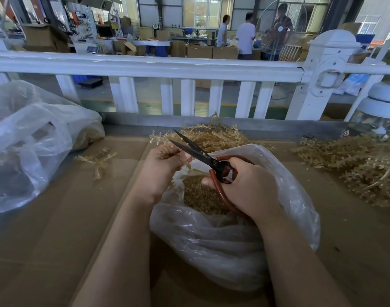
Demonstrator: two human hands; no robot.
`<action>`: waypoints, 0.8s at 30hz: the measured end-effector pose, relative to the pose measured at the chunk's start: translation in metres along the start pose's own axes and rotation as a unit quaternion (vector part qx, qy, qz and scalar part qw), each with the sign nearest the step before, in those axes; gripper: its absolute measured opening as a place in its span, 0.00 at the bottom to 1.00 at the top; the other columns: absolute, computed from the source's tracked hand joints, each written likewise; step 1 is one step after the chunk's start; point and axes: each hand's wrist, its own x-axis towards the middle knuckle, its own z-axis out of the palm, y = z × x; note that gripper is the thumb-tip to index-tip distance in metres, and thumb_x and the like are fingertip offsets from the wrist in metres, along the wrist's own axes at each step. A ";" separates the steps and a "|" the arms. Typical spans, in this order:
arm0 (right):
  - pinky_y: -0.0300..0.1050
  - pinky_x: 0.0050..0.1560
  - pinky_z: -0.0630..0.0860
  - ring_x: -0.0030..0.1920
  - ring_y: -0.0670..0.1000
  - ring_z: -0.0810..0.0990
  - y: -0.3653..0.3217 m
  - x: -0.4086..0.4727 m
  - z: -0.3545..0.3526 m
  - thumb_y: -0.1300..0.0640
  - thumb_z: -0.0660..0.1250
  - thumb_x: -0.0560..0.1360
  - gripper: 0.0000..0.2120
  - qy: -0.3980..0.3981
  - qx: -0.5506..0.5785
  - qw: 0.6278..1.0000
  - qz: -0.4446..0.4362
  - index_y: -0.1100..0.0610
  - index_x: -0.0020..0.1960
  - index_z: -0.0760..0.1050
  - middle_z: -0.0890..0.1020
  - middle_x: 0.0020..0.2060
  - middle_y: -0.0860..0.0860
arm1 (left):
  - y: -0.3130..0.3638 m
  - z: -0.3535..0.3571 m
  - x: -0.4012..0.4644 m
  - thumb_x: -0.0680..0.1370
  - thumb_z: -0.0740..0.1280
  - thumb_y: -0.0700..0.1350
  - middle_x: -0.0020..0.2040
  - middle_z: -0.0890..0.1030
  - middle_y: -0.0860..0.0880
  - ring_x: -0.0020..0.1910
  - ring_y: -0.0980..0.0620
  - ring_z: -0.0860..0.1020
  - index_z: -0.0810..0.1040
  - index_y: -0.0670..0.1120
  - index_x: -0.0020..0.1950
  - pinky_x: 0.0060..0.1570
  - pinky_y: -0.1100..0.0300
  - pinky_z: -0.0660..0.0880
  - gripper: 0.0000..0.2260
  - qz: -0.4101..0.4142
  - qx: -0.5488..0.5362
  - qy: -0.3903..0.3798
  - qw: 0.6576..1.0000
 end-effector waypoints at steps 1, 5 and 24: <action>0.26 0.37 0.67 0.38 0.38 0.75 0.000 0.000 0.000 0.17 0.51 0.63 0.39 0.000 -0.003 1.000 0.001 0.46 0.50 0.80 0.77 0.40 0.35 | 0.000 0.000 0.000 0.79 0.64 0.32 0.33 0.80 0.55 0.31 0.64 0.74 0.81 0.42 0.42 0.35 0.72 0.70 0.10 0.003 0.007 -0.013 1.000; 0.26 0.37 0.65 0.37 0.38 0.74 -0.001 0.000 0.000 0.18 0.51 0.64 0.37 0.008 -0.007 1.000 0.002 0.46 0.50 0.79 0.77 0.39 0.34 | -0.001 0.000 0.001 0.78 0.66 0.34 0.37 0.81 0.52 0.36 0.62 0.77 0.82 0.41 0.45 0.38 0.73 0.71 0.06 -0.002 0.031 -0.048 0.998; 0.25 0.37 0.69 0.37 0.40 0.78 0.001 -0.002 0.002 0.20 0.57 0.64 0.35 0.017 0.020 1.000 0.008 0.48 0.48 0.81 0.84 0.39 0.40 | -0.010 -0.002 0.005 0.79 0.64 0.32 0.48 0.80 0.37 0.43 0.50 0.80 0.75 0.27 0.54 0.45 0.61 0.76 0.08 0.013 -0.075 0.014 0.997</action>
